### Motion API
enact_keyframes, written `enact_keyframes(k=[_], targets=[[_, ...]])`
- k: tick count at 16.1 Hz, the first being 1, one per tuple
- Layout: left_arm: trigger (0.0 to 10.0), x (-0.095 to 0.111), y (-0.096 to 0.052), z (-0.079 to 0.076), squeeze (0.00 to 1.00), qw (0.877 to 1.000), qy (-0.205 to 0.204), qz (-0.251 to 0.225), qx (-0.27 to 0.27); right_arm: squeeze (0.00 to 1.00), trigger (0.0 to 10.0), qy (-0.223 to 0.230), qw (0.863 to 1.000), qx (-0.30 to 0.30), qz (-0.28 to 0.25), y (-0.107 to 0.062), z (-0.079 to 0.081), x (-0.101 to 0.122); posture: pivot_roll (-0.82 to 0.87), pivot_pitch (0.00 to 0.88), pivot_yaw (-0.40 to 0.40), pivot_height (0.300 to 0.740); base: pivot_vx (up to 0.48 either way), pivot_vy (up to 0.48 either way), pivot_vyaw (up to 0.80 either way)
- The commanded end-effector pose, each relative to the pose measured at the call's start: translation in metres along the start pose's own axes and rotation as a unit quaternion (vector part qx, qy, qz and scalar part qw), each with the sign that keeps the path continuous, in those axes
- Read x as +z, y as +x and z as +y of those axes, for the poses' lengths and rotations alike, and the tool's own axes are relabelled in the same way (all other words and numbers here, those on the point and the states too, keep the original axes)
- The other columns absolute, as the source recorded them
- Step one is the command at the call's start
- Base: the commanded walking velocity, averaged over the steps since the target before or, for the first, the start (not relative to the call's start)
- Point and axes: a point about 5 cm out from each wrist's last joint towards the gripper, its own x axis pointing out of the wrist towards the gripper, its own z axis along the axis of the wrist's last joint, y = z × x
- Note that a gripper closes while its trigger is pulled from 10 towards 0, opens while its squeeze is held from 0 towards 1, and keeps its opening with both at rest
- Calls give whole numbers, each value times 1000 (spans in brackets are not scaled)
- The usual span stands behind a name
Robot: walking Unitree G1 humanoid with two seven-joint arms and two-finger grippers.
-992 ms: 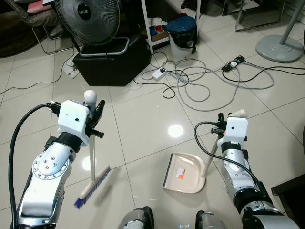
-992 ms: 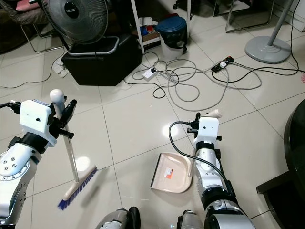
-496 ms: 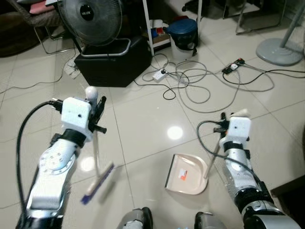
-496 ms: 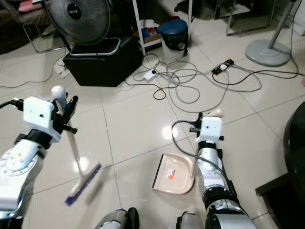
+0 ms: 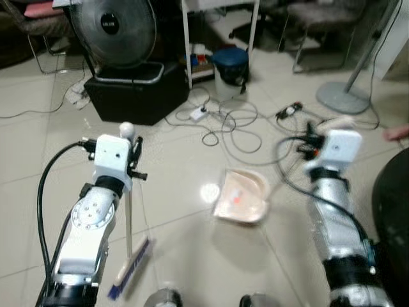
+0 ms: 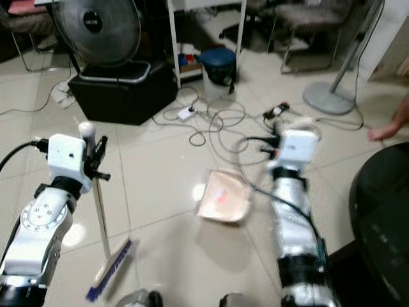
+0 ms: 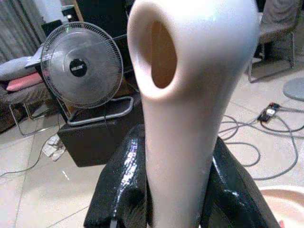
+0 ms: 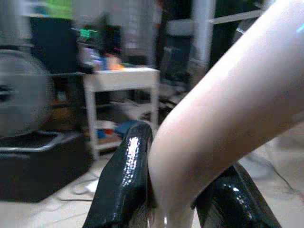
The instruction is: Sweep floor
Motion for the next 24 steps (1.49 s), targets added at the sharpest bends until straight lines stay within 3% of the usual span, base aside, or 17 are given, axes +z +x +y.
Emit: enact_keyframes(k=[1,4,5,9,12,18,24], targets=[[10000,8,6,2,0,1000,24,-3,17,0,10000,-3,999,40,-23,5,20,20,-50,17,-15,740,0,0,800],[10000,19,8,-4,0,1000,15,-13,17,0,10000,26,997,72,-23,6,39,30,-10,21,-24,740,0,0,800],[10000,20,8,-6,0,1000,19,-15,14,0,10000,27,997,73,-22,7,40,30,-2,23,-28,740,0,0,800],[10000,31,11,-15,0,1000,0,-22,21,0,10000,34,998,40,18,8,27,32,-30,24,-6,740,0,0,800],[10000,32,12,-18,0,1000,-7,-23,6,0,10000,43,998,39,20,4,27,33,-40,17,12,740,0,0,800],[10000,40,13,-19,0,1000,-2,-28,0,0,10000,57,996,60,44,-1,34,27,-13,28,10,740,0,0,794],[10000,41,10,-26,0,999,7,-31,-27,0,10000,60,995,44,61,-12,20,22,-37,40,48,740,0,0,794]])
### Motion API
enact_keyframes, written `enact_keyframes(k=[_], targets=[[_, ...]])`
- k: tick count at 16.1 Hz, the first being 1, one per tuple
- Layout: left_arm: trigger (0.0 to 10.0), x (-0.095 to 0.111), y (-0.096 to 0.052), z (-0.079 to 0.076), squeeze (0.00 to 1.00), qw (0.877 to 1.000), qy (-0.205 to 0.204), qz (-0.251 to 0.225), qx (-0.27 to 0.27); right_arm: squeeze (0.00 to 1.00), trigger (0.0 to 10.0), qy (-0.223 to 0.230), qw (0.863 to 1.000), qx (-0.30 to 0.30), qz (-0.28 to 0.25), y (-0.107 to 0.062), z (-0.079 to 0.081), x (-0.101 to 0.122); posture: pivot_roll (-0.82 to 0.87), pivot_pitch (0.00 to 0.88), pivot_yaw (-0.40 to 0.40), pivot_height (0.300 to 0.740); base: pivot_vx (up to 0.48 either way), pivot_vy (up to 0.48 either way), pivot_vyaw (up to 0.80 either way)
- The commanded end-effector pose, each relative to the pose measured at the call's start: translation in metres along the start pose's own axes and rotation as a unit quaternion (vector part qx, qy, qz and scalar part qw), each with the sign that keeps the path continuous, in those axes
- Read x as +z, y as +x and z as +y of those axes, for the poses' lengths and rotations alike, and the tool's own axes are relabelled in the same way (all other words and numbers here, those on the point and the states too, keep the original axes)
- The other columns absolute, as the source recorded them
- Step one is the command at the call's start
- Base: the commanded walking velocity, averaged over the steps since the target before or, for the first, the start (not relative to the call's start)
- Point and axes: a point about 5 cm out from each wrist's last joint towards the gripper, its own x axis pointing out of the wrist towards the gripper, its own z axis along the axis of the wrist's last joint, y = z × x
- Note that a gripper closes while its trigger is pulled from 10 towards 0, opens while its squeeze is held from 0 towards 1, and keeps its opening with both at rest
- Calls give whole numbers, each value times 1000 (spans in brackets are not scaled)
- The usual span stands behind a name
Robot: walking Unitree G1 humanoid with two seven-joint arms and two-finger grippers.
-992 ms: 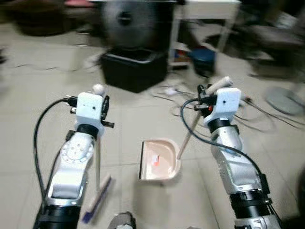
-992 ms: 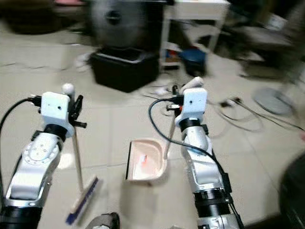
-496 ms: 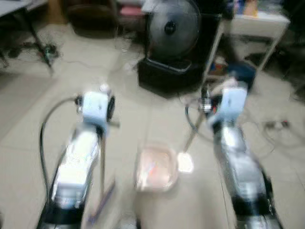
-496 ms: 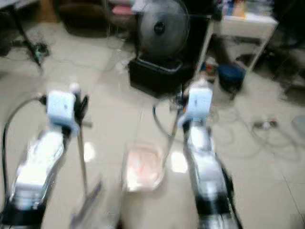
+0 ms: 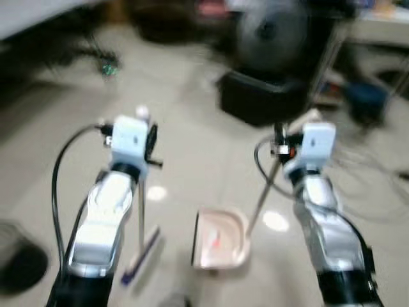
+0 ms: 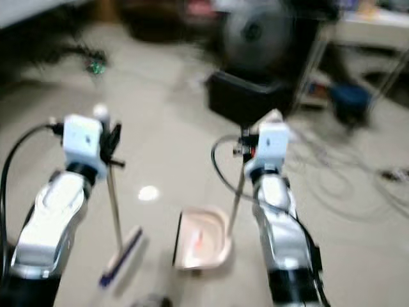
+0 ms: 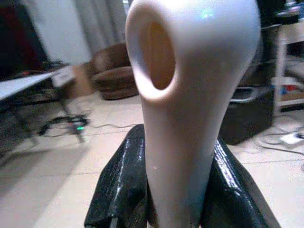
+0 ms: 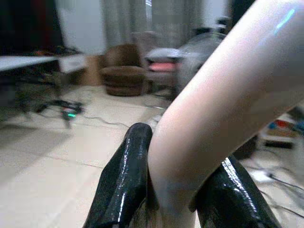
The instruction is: Sweep floor
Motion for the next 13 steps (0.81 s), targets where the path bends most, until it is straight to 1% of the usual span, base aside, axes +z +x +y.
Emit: enact_keyframes(k=[1,3,4,6,9,13], targets=[[10000,7,1,-2,0,1000,6,-13,-9,0,10000,12,1000,2,-17,-2,0,9,-40,37,54,740,0,0,794],[10000,6,0,-1,0,1000,4,-11,-5,0,10000,14,1000,7,-14,-4,1,8,-42,33,57,740,0,0,794],[10000,8,-3,-1,0,1000,-11,-17,-4,0,10000,14,1000,13,-8,-4,3,5,-36,23,50,740,0,0,794],[10000,7,-5,-2,0,1000,-9,-17,-4,0,10000,17,1000,18,-6,-4,4,4,-30,17,40,740,0,0,794],[10000,6,-9,2,0,1000,-6,-15,9,0,10000,19,999,36,2,-3,9,1,-20,7,23,740,0,0,794],[10000,7,-11,6,0,1000,-3,-16,17,0,10000,23,998,54,6,-2,11,0,-19,0,22,740,0,0,794]])
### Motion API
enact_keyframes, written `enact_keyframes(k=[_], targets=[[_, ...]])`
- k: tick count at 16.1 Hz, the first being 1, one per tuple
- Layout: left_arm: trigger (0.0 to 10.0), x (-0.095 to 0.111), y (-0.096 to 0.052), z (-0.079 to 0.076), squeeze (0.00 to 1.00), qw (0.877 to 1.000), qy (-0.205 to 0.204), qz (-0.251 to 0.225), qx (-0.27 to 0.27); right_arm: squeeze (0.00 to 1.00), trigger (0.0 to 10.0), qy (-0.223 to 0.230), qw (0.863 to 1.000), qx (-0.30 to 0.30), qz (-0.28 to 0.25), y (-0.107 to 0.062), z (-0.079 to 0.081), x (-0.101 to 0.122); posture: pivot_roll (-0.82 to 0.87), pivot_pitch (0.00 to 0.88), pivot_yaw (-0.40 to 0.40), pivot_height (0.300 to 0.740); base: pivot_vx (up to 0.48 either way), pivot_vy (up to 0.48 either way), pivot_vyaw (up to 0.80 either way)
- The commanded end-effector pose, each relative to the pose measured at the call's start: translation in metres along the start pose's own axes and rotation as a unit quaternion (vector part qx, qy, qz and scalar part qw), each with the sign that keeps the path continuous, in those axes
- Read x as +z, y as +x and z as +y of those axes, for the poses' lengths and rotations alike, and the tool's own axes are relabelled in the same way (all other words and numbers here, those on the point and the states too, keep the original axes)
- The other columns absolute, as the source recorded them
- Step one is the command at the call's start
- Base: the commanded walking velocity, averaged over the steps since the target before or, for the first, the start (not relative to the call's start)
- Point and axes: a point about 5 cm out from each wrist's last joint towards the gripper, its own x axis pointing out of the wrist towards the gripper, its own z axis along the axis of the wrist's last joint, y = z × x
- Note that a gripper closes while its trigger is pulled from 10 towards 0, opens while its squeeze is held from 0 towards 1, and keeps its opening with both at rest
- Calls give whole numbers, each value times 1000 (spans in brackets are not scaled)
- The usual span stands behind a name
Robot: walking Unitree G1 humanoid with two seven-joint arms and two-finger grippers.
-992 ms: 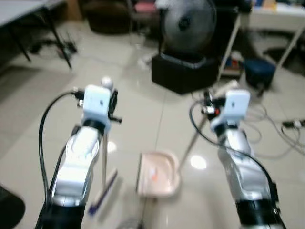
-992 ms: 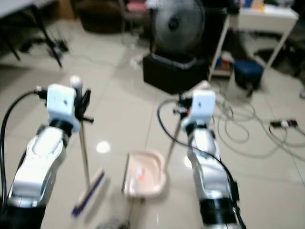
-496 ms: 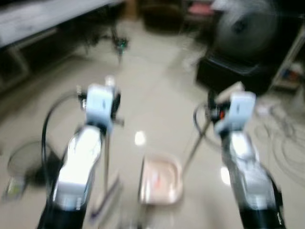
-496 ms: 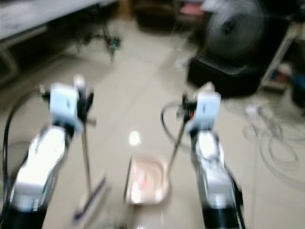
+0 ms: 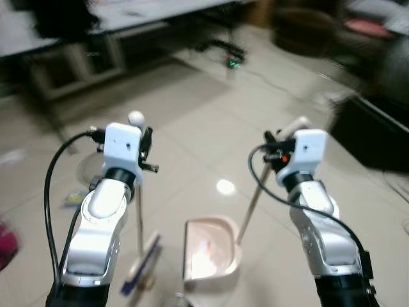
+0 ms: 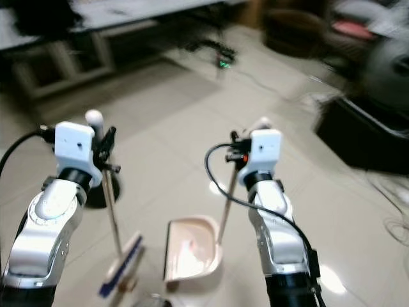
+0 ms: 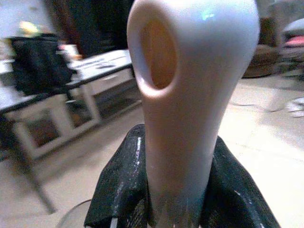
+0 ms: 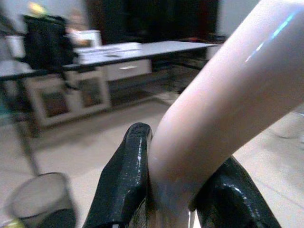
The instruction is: Sweep floor
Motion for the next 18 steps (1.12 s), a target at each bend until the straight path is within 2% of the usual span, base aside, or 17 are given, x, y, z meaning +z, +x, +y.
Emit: enact_keyframes(k=[1,8,13,16,18], targets=[[10000,12,1,0,0,1000,7,-29,-2,0,10000,13,1000,6,-15,1,-1,8,-20,0,24,740,0,0,794],[10000,13,0,-1,0,999,15,-33,-7,0,10000,23,999,27,-5,-2,1,4,-20,3,33,740,0,0,794],[10000,17,3,8,0,999,24,-38,11,0,10000,18,999,26,-19,-1,0,9,-19,15,37,740,0,0,794],[10000,17,2,22,0,998,38,-34,25,0,10000,-18,997,61,-34,6,5,19,-12,18,28,740,0,0,794],[10000,12,-2,24,0,998,40,-29,32,0,10000,-39,996,70,-36,9,6,21,-11,19,22,740,0,0,794]])
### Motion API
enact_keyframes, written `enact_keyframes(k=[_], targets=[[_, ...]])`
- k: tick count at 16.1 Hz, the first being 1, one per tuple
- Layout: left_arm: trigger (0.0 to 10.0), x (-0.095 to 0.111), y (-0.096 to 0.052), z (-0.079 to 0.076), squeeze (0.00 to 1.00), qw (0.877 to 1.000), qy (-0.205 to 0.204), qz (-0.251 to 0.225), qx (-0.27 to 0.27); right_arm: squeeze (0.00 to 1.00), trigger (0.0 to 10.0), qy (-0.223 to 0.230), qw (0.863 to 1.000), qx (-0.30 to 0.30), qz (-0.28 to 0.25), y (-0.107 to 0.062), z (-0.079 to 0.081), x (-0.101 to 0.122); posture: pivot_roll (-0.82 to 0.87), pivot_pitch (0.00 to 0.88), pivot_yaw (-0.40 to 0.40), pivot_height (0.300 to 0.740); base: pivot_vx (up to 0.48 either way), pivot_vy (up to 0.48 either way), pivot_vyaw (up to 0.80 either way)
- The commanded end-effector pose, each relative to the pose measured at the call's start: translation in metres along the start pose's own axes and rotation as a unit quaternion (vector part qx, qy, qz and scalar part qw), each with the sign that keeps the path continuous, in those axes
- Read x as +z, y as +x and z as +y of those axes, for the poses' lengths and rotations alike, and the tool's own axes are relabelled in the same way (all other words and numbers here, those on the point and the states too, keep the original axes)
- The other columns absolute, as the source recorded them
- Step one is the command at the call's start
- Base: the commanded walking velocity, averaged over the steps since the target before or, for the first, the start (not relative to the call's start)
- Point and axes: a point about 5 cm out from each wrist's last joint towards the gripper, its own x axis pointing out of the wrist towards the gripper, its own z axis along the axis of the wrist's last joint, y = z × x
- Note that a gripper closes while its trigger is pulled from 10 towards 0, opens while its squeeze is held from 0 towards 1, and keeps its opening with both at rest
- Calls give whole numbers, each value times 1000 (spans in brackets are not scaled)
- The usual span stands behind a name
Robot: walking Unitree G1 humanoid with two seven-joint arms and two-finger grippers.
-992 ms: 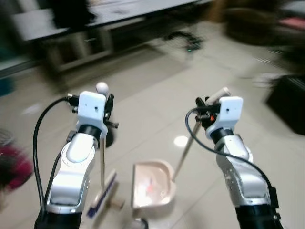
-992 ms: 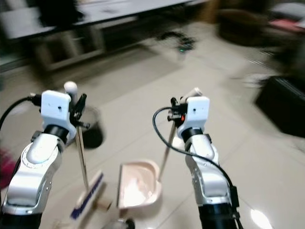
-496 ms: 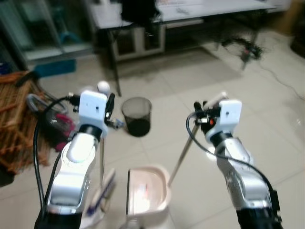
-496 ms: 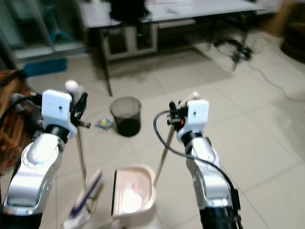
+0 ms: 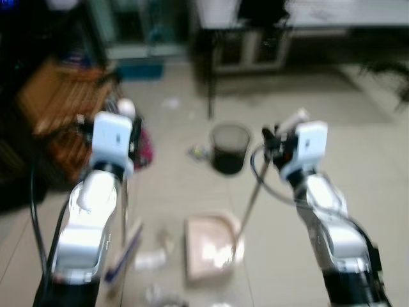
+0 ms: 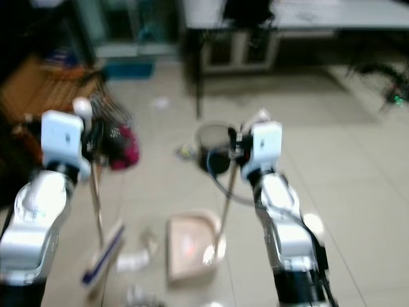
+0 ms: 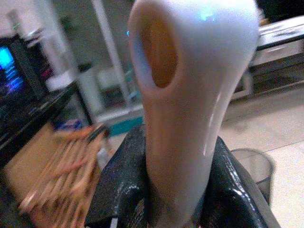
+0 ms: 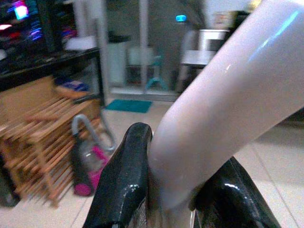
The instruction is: Sweep floor
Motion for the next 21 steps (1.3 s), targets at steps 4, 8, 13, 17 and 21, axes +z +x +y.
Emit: enact_keyframes(k=[4,8,13,17,21], targets=[[10000,-5,-8,-2,0,1000,6,-5,12,0,10000,-32,999,-4,-34,7,4,13,-10,21,15,740,0,0,794],[10000,-20,-19,-2,0,999,10,0,31,0,10000,-67,993,-97,-26,6,-12,3,-5,27,5,740,0,0,528],[10000,-19,-16,-8,0,1000,11,-4,27,0,10000,-55,992,-112,1,0,-20,-10,-9,28,3,740,0,0,0],[10000,-17,-14,-15,0,1000,9,-14,12,0,10000,-25,991,-125,32,-5,-19,-27,-4,28,-1,740,0,0,0],[10000,-17,-10,-16,0,1000,11,-19,14,0,10000,-12,991,-125,46,-6,-17,-34,-6,28,1,740,0,0,0]])
